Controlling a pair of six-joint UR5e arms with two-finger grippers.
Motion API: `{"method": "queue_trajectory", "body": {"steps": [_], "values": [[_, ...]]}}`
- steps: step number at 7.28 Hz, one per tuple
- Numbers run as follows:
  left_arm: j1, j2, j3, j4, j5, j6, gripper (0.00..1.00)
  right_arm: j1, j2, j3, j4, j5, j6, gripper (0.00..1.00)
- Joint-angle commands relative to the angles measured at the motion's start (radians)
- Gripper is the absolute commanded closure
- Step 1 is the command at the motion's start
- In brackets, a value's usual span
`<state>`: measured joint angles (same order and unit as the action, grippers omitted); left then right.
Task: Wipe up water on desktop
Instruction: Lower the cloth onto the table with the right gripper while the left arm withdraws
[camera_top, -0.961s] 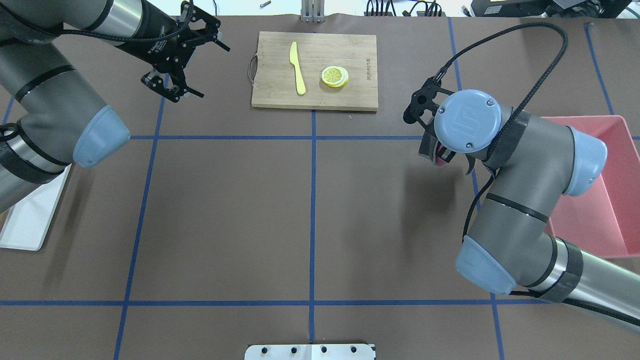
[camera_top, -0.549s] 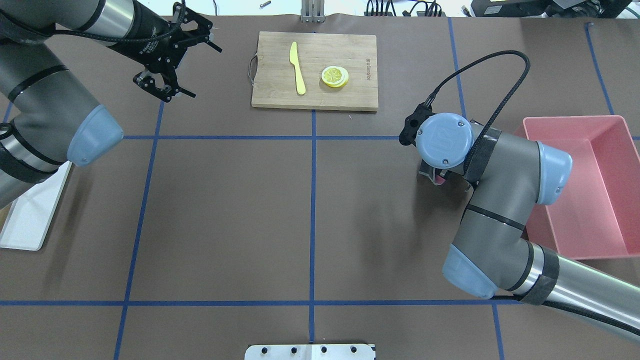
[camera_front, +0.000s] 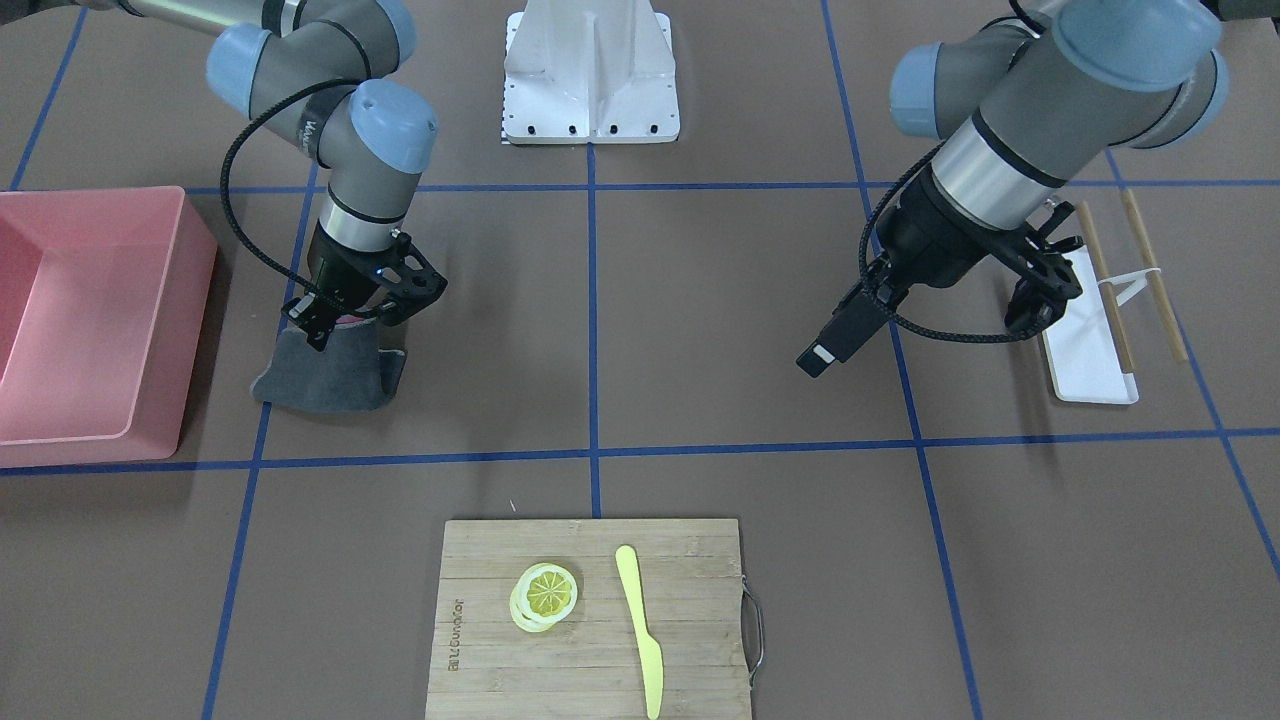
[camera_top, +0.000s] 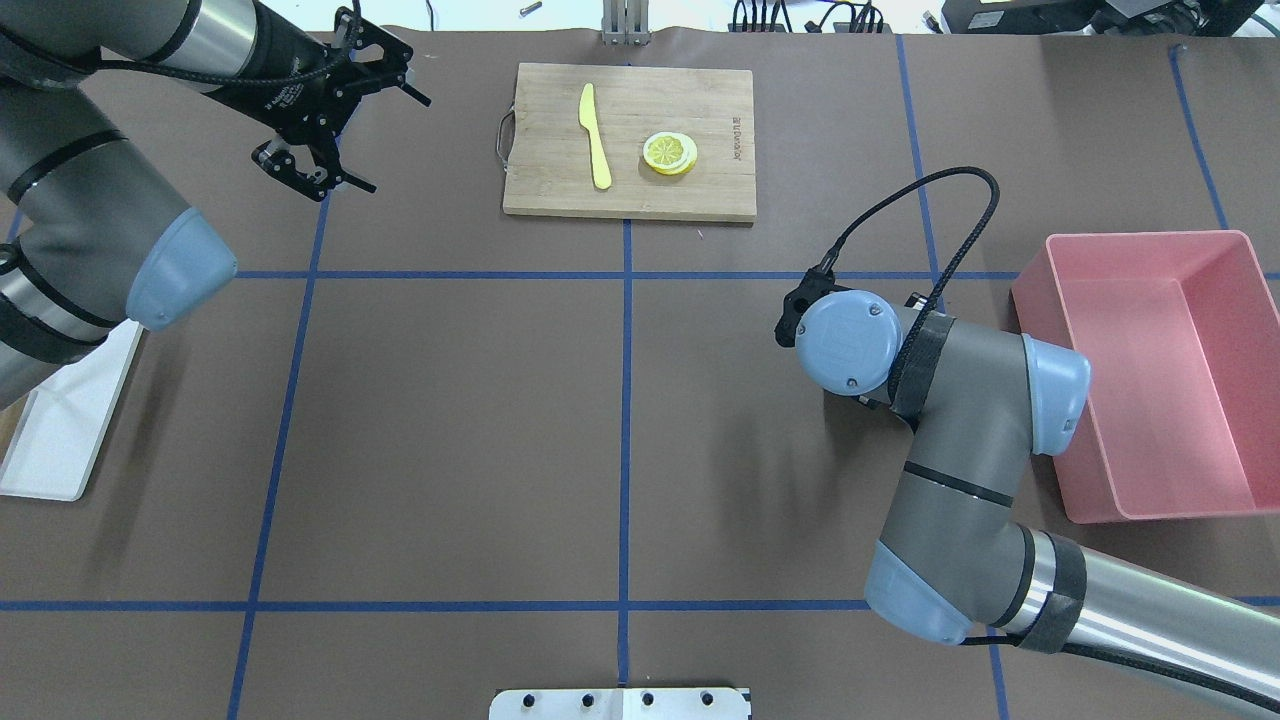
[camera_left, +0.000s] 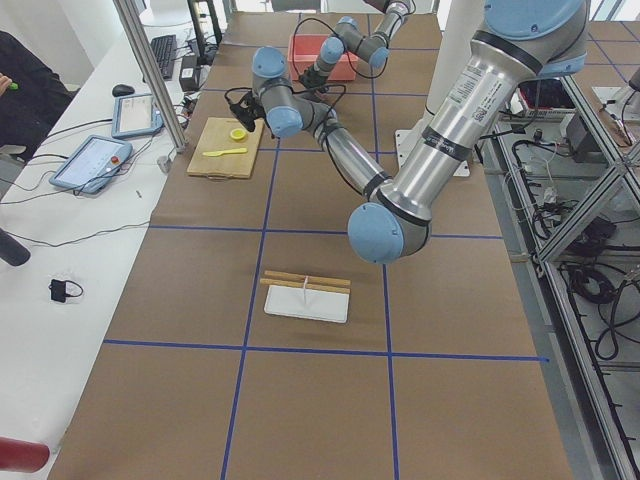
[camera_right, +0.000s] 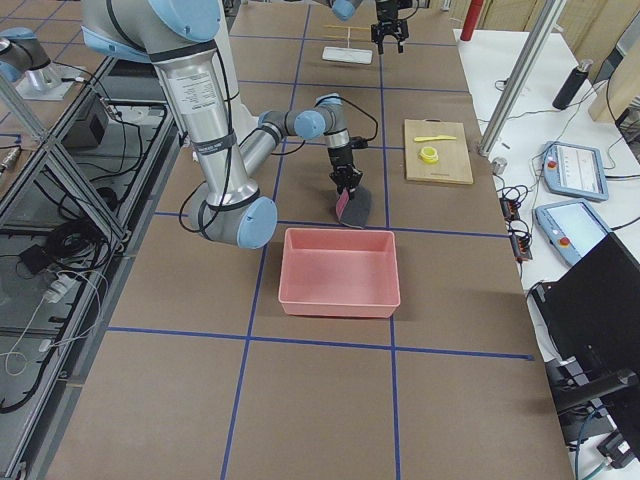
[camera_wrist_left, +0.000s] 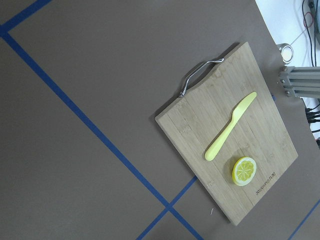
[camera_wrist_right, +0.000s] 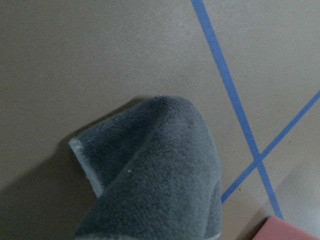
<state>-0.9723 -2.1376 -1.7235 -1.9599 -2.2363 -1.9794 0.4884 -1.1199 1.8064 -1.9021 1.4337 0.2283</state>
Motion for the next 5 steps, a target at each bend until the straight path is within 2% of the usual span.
{"method": "queue_trajectory", "body": {"steps": [1,5], "values": [[-0.008,0.004,0.005,-0.001,0.000,0.005,0.02,-0.036,0.008,0.001,0.002,0.002,0.031,1.00],[-0.026,0.005,0.019,0.001,-0.003,0.066,0.02,-0.094,0.037,0.010,0.014,0.011,0.100,1.00]]}}
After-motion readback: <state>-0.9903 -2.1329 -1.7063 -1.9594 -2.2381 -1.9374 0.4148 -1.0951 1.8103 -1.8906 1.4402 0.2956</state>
